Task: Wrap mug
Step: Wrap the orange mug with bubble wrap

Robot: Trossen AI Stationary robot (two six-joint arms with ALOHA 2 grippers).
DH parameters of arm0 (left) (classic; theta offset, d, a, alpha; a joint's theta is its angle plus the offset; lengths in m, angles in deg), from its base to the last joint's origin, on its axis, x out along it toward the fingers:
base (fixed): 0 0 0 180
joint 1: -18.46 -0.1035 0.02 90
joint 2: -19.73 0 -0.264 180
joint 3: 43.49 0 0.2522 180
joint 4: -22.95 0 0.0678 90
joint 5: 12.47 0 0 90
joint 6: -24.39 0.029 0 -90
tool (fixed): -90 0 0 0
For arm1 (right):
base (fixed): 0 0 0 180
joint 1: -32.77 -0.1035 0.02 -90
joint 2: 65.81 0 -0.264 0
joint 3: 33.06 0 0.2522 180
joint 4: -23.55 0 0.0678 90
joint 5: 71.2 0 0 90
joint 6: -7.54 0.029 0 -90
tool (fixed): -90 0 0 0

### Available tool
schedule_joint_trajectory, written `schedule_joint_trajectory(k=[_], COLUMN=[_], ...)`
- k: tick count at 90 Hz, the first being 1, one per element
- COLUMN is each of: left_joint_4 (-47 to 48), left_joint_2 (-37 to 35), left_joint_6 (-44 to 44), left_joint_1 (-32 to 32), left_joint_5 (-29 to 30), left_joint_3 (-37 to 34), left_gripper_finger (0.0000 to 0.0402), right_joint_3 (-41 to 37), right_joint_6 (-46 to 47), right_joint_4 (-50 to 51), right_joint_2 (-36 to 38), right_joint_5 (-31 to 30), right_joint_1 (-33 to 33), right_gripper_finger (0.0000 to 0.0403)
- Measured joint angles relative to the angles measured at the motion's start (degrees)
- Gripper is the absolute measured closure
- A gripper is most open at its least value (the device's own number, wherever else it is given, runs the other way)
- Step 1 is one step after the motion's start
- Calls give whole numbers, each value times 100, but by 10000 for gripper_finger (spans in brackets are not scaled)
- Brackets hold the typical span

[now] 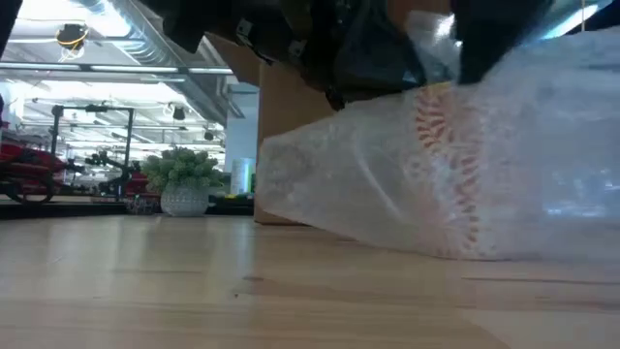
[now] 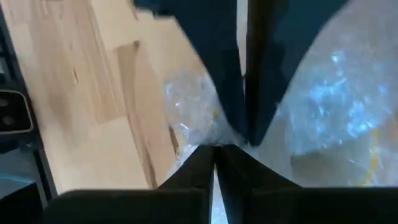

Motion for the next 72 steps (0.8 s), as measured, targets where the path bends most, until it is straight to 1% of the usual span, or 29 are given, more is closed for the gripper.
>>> schedule_joint_trajectory(k=[14,30,35,43,56,72], left_joint_4=[-26,-18,-17,-16,-49,-36], left_joint_2=[0,0,0,0,0,-2], left_joint_6=[0,-2,0,-6,13,-6], left_joint_1=[-4,9,13,10,11,5], left_joint_5=[12,-52,-55,-44,-27,-8], left_joint_3=[0,2,2,0,7,7], left_gripper_finger=[402,402,402,402,402,402], right_joint_3=[-45,-43,-98,-273,-627,-615], right_joint_6=[18,63,60,12,-88,-142], right_joint_4=[69,359,321,181,-399,-283], right_joint_2=[240,403,305,142,-30,16], right_joint_5=[-60,-458,-419,-196,196,170], right_joint_1=[-61,-12,61,142,247,279], right_gripper_finger=[402,403,403,403,403,403])
